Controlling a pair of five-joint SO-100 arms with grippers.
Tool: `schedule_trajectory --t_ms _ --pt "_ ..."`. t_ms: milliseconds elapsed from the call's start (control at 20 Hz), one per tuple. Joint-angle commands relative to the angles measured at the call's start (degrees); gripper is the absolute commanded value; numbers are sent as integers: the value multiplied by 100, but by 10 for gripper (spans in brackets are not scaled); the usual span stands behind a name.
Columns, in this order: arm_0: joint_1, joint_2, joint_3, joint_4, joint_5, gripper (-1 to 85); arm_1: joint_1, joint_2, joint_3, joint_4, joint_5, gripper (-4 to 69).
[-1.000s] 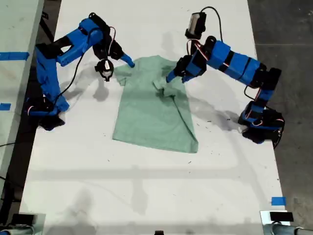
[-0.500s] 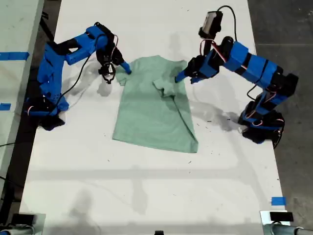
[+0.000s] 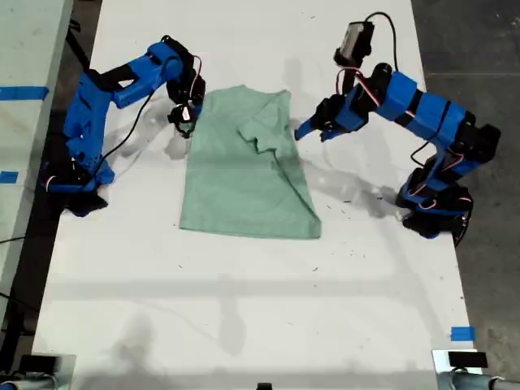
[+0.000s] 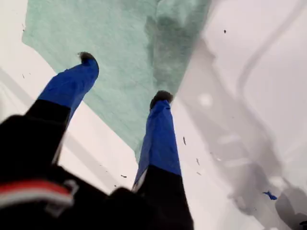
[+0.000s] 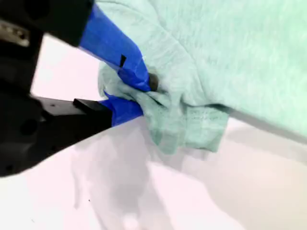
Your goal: Fold tshirt
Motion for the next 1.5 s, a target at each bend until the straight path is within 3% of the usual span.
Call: schedule_trajectory --t_ms 0,150,350,550,850,900,950,1100,1450 --pt "-9 554 -62 378 -44 0 44 387 -9 -193 0 224" --pt "44 1468 -62 606 -97 0 79 387 97 -255 -18 223" --pt "747 1731 -1125 765 -88 0 105 387 246 -387 -26 228" --pt "1617 1890 -1257 -26 -149 0 132 396 378 -475 -62 228" --pt "2250 765 -1336 -1521 44 6 53 396 466 -519 0 227" --pt "2224 501 -1336 -1723 9 35 44 396 492 -519 26 227" --pt "2118 202 -1345 -1819 -9 213 18 396 501 -527 44 227" --pt "1811 -97 -1345 -1380 -255 342 -53 396 527 -527 88 227" --pt "1775 2355 -940 589 -378 350 -158 536 527 -439 132 228"
